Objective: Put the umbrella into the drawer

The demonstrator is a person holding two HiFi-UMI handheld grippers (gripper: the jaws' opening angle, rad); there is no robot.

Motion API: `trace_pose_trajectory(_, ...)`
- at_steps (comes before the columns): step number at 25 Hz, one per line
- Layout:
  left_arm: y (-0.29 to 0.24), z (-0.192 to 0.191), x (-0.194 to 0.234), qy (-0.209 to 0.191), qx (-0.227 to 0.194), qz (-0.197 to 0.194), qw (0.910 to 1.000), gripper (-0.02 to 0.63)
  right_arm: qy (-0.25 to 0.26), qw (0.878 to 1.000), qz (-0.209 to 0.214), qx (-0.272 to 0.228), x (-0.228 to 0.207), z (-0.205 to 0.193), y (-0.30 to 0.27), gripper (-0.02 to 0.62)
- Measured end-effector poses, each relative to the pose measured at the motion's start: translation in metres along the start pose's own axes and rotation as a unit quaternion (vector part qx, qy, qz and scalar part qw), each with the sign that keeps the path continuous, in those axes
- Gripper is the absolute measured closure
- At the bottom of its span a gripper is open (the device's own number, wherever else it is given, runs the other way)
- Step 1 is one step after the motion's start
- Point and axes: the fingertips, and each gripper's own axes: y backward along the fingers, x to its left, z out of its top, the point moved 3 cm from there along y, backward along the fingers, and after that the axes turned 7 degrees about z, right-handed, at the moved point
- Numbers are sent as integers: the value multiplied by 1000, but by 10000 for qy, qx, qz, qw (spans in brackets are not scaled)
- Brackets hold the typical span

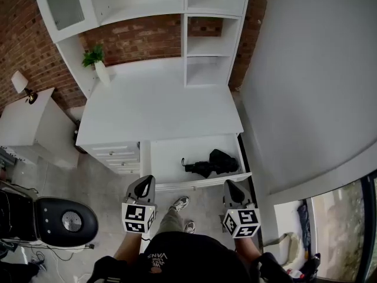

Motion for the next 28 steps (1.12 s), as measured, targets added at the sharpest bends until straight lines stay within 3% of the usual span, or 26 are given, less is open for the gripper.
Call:
trace_pose_trajectory(10, 22, -17, 7, 31, 145, 251, 9996, 600, 209, 9997, 131, 48, 12, -5, -3, 595)
trace_pose_trajectory(28, 17, -4, -10, -76, 35, 152, 9998, 598, 223, 9997, 36, 4, -2, 0, -2, 595)
